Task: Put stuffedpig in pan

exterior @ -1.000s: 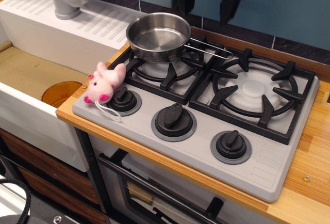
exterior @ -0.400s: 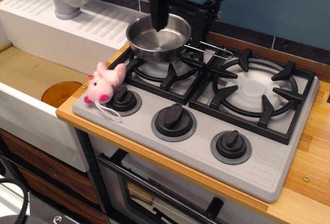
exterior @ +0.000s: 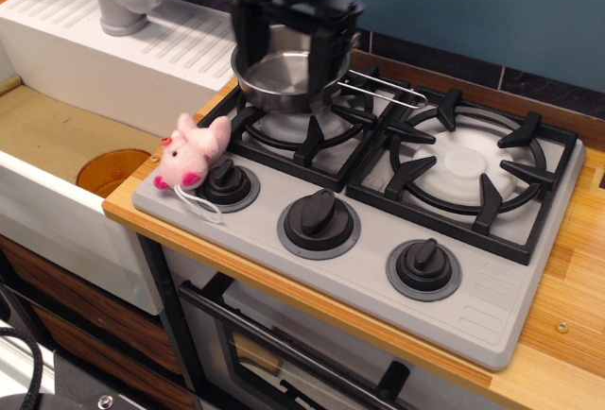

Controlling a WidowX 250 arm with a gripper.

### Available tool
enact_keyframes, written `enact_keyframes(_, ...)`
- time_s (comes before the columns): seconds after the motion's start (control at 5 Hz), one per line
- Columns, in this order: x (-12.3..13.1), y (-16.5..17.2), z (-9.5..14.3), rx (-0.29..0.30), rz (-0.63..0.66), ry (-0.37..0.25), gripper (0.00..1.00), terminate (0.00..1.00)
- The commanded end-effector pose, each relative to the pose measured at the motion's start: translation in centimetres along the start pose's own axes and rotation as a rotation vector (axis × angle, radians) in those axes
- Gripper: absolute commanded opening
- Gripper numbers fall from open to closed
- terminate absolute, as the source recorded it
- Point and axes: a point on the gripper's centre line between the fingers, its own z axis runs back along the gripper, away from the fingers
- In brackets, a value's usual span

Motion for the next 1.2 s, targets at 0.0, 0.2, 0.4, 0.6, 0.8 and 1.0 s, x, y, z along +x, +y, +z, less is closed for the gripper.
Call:
enact_keyframes(0.0, -1.3, 2.8, -0.1, 0.038, 0.002, -0.109, 1.00, 0.00)
enact_keyframes(0.2, -1.8, 4.2, -1.8, 0.032, 0.000, -0.133, 1.00, 0.00)
enact_keyframes(0.4, -2.3, 5.3, -3.3, 0.027, -0.003, -0.142, 1.00, 0.00)
enact_keyframes(0.6, -2.8, 6.4, -4.4, 0.021, -0.006, -0.146, 1.00, 0.00)
enact_keyframes(0.8, -3.0, 7.1, -5.3, 0.011, -0.005, -0.137, 1.00, 0.00)
enact_keyframes(1.0, -3.0, 6.7, -5.9, -0.005, 0.012, -0.101, 1.00, 0.00)
